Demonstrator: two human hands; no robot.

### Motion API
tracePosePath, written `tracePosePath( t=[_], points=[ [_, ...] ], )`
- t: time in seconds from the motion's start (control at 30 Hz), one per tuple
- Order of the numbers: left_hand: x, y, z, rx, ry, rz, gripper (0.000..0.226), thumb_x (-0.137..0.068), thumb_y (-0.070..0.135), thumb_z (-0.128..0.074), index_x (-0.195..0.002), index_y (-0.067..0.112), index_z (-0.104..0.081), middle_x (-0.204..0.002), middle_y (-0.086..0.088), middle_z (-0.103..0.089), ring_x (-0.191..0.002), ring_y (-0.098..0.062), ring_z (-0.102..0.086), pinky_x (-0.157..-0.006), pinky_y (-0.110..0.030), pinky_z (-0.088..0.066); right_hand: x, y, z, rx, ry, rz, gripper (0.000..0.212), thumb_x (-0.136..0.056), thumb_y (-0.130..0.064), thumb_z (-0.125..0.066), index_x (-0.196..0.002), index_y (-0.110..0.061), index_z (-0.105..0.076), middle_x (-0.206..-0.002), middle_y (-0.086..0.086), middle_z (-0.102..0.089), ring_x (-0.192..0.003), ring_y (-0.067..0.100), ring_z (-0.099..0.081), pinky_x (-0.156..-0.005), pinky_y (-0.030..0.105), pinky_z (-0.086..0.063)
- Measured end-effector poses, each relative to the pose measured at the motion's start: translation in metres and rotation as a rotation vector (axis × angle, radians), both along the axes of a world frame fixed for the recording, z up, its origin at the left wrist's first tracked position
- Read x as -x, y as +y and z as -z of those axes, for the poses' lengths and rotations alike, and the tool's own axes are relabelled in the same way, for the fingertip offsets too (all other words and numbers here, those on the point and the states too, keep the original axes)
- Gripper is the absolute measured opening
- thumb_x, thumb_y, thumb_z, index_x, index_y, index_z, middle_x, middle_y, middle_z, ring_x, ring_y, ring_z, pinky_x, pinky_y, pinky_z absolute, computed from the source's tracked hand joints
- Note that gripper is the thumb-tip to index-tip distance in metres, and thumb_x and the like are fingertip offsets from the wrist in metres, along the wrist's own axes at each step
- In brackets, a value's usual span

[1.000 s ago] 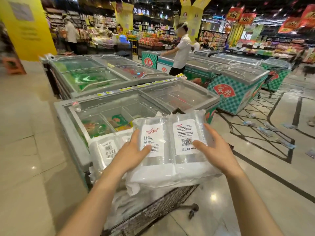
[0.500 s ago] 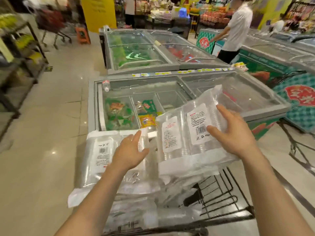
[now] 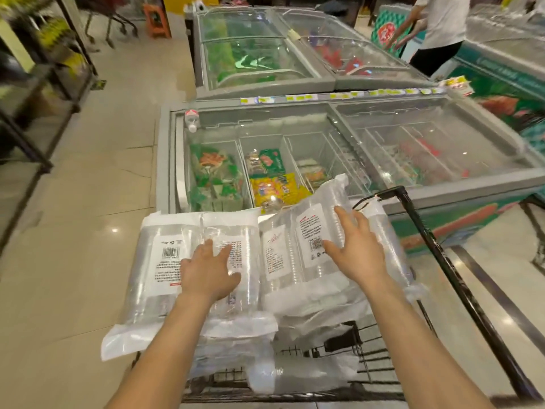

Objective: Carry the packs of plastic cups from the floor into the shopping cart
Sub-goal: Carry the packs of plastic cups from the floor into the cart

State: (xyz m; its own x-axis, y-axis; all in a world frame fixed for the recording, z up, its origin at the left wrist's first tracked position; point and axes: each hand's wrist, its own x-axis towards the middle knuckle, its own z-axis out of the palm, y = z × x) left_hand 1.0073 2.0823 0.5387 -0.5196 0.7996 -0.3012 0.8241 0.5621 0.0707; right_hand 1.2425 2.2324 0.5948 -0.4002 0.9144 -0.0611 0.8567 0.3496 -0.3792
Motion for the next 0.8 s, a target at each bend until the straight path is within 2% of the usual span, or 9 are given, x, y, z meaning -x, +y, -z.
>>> tracePosePath(
  t=[0.23, 0.37, 0.57, 0.8],
  points=[
    [0.002, 0.001, -0.002, 0.013, 0.003, 0.015, 0.072, -0.087, 0.061, -0.046, -0.151, 0.036, -0.022, -0.161, -0.009, -0.012, -0.147, -0.025, -0.014, -0.109, -0.048, -0.027, -0.001, 0.009, 0.000, 0.026, -0.031, -0.023, 0.081, -0.087, -0.058, -0.057, -0.152, -0.039, -0.014, -0.160, 0.010, -0.014, -0.138, 0.037, -0.031, -0.106, 0.049, -0.036],
    [0.002, 0.001, -0.005, -0.004, -0.027, 0.010, 0.073, -0.088, 0.059, -0.047, -0.152, 0.033, -0.022, -0.161, -0.012, -0.014, -0.147, -0.027, -0.014, -0.110, -0.047, -0.027, 0.004, 0.004, -0.012, -0.070, -0.018, -0.016, 0.078, -0.089, -0.055, -0.055, -0.153, -0.034, -0.016, -0.161, 0.012, -0.008, -0.147, 0.033, -0.015, -0.114, 0.048, -0.023],
    [0.005, -0.002, -0.009, -0.074, -0.074, 0.009, 0.075, -0.090, 0.054, -0.049, -0.153, 0.027, -0.019, -0.160, -0.014, -0.017, -0.148, -0.029, -0.010, -0.111, -0.044, -0.031, 0.032, -0.013, -0.020, -0.198, -0.036, -0.218, 0.074, -0.092, -0.054, -0.049, -0.154, -0.029, -0.016, -0.163, 0.008, -0.009, -0.150, 0.027, 0.003, -0.119, 0.043, -0.002],
    [0.011, -0.010, -0.029, -0.142, -0.069, 0.025, 0.079, -0.087, 0.058, -0.052, -0.153, 0.029, -0.020, -0.160, -0.008, -0.020, -0.148, -0.026, -0.012, -0.114, -0.044, -0.028, 0.064, -0.036, -0.022, -0.086, -0.019, -0.355, 0.073, -0.091, -0.059, -0.048, -0.152, -0.032, -0.021, -0.163, 0.002, -0.012, -0.150, 0.024, 0.001, -0.119, 0.043, -0.004]
  ],
)
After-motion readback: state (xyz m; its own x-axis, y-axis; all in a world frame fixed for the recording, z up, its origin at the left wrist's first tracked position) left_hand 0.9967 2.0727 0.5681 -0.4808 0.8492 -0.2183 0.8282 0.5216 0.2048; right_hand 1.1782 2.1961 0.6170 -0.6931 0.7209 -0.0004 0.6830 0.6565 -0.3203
